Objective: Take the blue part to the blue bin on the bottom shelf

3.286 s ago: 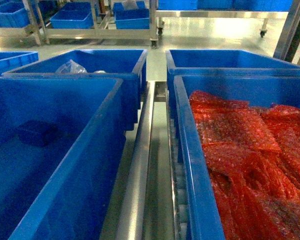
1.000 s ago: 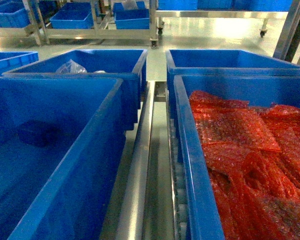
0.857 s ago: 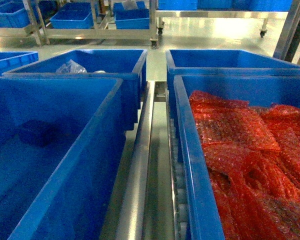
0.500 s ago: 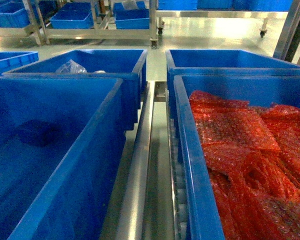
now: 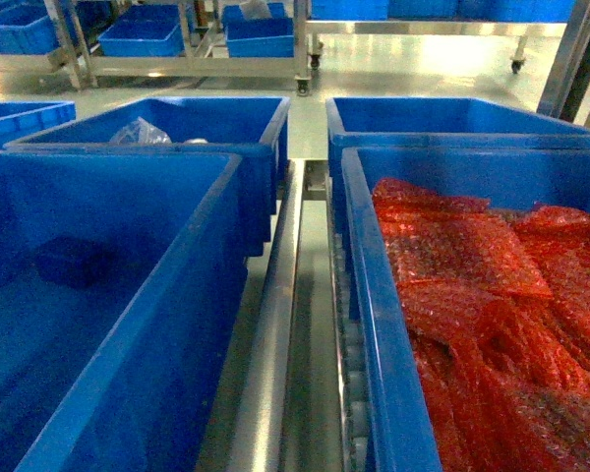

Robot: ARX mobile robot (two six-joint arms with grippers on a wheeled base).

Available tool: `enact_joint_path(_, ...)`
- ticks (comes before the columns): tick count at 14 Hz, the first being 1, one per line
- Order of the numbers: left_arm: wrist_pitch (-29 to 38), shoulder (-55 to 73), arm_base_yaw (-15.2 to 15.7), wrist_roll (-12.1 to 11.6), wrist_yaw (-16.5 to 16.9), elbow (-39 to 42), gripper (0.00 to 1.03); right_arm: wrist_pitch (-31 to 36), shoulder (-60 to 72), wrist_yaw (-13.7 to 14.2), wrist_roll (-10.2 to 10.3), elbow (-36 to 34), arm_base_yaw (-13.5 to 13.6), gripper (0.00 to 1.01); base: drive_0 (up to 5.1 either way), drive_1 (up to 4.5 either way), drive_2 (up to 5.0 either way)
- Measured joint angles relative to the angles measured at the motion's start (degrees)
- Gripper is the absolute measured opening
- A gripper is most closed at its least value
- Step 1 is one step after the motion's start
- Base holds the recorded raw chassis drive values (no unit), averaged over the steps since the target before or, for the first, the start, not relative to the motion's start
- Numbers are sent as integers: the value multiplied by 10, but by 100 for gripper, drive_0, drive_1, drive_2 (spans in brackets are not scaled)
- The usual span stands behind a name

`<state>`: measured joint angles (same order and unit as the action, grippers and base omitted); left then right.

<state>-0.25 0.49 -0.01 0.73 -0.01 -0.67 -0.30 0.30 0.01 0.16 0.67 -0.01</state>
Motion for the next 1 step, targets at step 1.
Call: enact_joint_path(1, 0, 0, 0, 0, 0, 0, 98, 0, 0, 0, 0, 0, 0, 98, 0, 0, 0)
